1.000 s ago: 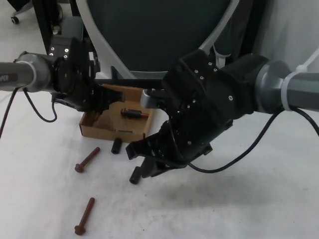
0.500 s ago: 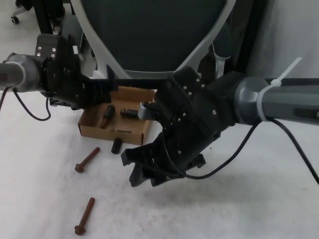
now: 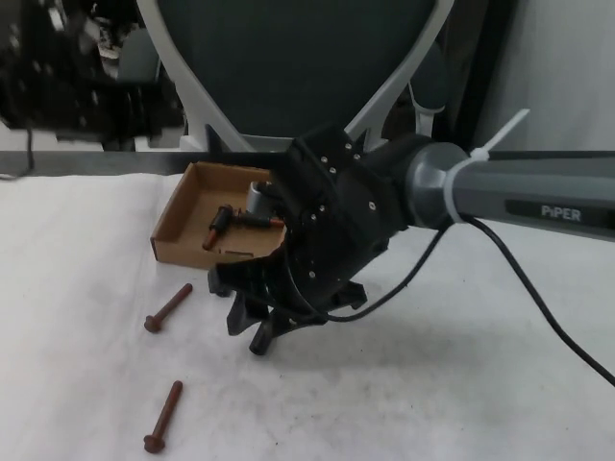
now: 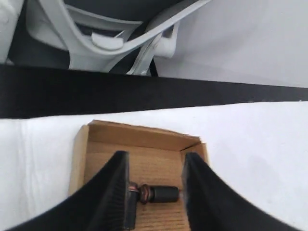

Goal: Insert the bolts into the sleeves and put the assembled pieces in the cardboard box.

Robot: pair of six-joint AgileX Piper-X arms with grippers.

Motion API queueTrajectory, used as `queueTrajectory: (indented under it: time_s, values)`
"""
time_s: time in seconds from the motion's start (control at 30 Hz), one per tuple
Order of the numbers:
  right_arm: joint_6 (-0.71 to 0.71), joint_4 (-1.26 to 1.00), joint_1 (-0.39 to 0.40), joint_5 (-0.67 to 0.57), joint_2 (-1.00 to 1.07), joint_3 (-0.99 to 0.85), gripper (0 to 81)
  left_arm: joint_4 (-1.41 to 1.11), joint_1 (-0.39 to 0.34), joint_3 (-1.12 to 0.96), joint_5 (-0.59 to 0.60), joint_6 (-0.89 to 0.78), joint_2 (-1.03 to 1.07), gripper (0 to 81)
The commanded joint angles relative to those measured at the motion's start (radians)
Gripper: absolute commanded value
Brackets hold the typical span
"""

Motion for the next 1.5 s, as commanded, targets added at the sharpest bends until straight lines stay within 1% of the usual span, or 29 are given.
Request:
queueTrajectory:
  time_s: [0.0,0.13,0.27,0.5,0.67,0.83,0.87,0.9,1.0,1.23,1.3,1.4,1.47]
  values:
    - [-0.011,0.044,-0.004,0.056,0.009,-0.030,44.8,0.098,0.000,0.017,0.012,0.073,-0.070,35.4]
    - [-0.016,0.050,-0.004,0.107,0.010,-0.030,44.8,0.280,0.000,0.036,0.012,0.171,-0.128,35.4]
    - [-0.016,0.042,-0.004,0.152,0.017,-0.030,44.8,0.345,0.000,0.086,0.012,0.192,-0.195,35.4]
    - [0.041,0.024,-0.004,0.152,0.053,-0.030,44.8,0.430,-0.007,0.190,0.012,0.262,-0.316,35.4]
    - [0.069,0.002,-0.004,0.174,0.066,-0.030,44.8,0.568,-0.007,0.248,0.012,0.340,-0.375,35.4]
    - [0.087,0.001,-0.004,0.178,0.083,-0.030,44.6,0.732,-0.009,0.288,0.012,0.463,-0.387,35.4]
    - [0.111,0.001,-0.002,0.178,0.086,-0.030,44.3,0.761,-0.009,0.294,0.012,0.498,-0.387,35.4]
    - [0.129,0.005,-0.002,0.178,0.086,-0.030,43.1,0.787,-0.009,0.303,0.012,0.531,-0.387,35.4]
    - [0.164,0.005,0.001,0.174,0.088,-0.030,36.6,0.803,-0.017,0.327,0.020,0.564,-0.403,35.4]
    - [0.164,0.005,0.007,0.148,0.088,-0.030,15.0,0.863,-0.092,0.340,0.016,0.659,-0.472,35.4]
    - [0.164,0.005,0.007,0.147,0.088,-0.030,10.3,0.881,-0.119,0.340,-0.003,0.671,-0.480,35.4]
    - [0.164,0.007,0.007,0.124,0.088,-0.030,1.1,0.888,-0.154,0.340,-0.054,0.671,-0.482,35.4]
    - [0.150,0.008,0.007,0.110,0.088,-0.030,0.0,0.888,-0.172,0.340,-0.092,0.671,-0.482,35.4]
